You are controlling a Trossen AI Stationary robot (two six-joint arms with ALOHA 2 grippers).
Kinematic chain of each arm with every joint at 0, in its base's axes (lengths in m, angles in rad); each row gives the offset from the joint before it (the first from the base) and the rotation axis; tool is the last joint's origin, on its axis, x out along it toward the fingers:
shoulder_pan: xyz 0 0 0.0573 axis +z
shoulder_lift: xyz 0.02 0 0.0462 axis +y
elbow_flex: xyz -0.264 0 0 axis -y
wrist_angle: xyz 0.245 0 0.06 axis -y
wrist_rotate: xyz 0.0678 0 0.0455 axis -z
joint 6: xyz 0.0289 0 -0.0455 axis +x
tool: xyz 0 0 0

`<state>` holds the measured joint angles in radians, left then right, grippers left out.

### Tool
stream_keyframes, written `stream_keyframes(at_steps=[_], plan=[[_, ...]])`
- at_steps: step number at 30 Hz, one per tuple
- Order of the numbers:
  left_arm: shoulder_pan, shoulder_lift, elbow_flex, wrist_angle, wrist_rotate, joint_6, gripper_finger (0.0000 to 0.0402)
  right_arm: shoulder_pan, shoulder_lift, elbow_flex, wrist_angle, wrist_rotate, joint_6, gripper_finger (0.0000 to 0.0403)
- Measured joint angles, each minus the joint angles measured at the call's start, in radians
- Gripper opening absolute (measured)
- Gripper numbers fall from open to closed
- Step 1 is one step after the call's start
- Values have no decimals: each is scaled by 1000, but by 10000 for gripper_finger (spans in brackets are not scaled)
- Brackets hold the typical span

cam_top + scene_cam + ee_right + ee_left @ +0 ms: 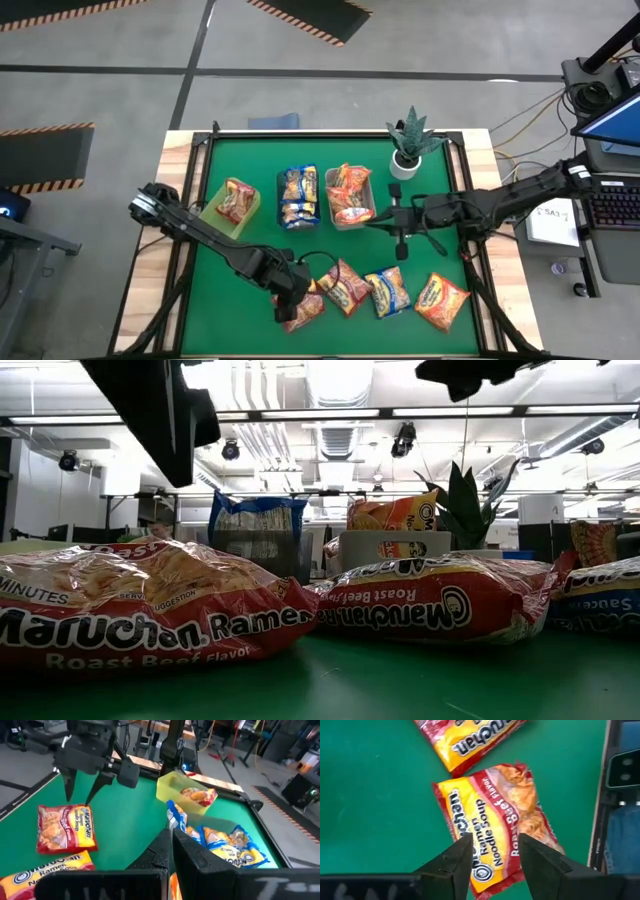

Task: Sort Maruchan noodles
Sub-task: Put the red noodle pack into the yellow bin

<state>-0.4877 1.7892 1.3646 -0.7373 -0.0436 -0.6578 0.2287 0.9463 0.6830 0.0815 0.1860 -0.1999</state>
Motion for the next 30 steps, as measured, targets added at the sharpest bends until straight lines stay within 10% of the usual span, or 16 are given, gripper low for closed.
stream_keyframes(at_steps=[15, 30], plan=[[-1, 9, -22, 84, -131, -2, 281, 0, -131, -64, -2, 0, -6, 9], [-1, 10, -317, 565, -130, -89, 283, 0, -126, -71, -2, 0, -25, 9]])
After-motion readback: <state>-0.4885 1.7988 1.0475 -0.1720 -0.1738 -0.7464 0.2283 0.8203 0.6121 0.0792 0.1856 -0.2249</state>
